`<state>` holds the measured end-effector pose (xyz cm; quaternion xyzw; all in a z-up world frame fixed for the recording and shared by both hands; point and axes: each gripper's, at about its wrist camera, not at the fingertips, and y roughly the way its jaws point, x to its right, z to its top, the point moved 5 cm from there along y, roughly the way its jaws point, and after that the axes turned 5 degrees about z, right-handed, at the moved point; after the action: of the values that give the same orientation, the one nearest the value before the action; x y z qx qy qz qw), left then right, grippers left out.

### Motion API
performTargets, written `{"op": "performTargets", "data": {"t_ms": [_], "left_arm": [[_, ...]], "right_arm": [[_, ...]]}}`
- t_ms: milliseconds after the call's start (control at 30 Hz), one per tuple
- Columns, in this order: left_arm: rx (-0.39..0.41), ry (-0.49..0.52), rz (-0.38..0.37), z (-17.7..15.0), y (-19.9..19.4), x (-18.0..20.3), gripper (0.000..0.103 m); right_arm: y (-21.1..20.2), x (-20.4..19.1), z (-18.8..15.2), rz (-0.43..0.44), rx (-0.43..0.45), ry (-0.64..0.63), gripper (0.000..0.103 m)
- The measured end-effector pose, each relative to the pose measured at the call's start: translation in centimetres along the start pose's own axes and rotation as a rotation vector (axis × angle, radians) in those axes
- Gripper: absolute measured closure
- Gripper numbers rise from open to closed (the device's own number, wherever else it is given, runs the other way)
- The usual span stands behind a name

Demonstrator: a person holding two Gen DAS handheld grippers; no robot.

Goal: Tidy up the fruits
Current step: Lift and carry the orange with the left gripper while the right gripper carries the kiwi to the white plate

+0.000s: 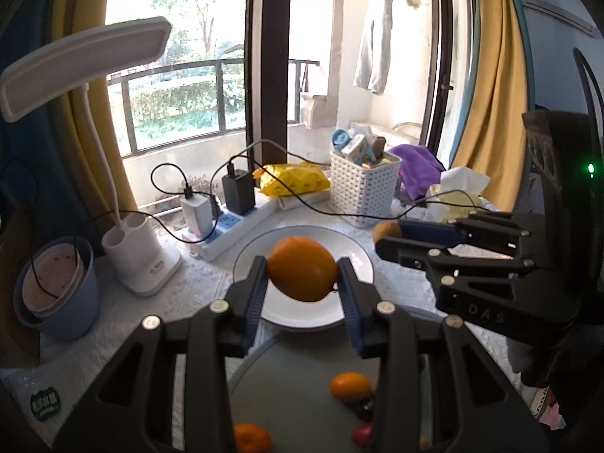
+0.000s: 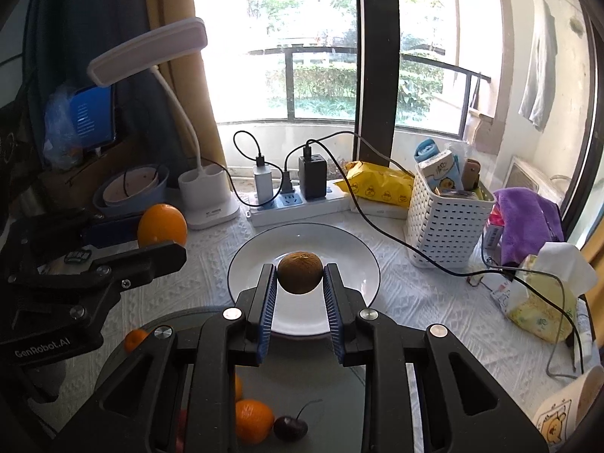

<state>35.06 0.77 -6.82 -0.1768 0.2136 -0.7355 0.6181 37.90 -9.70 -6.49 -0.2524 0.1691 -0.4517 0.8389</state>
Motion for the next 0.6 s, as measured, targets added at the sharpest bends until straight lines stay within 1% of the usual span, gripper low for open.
{"op": "performTargets", "data": {"t_ms": [267, 400, 600], "left_arm": [[-0.012, 0.002, 0.000, 0.7, 2.7, -0.7, 0.065], [-0.053, -0.006, 0.000, 0.4, 4.6, -1.1, 0.065], [-0.095, -0.031, 0.001, -0.1, 7.0, -1.8, 0.065]], "right_arm": [[2.7, 1.2, 0.9, -0.006, -0.029, 0.016, 0.076], [4.6, 2.0, 0.8, 0.000, -0.069, 0.030, 0.076], [7.6, 2.7, 0.6, 0.010, -0.125, 0.043, 0.076]]}}
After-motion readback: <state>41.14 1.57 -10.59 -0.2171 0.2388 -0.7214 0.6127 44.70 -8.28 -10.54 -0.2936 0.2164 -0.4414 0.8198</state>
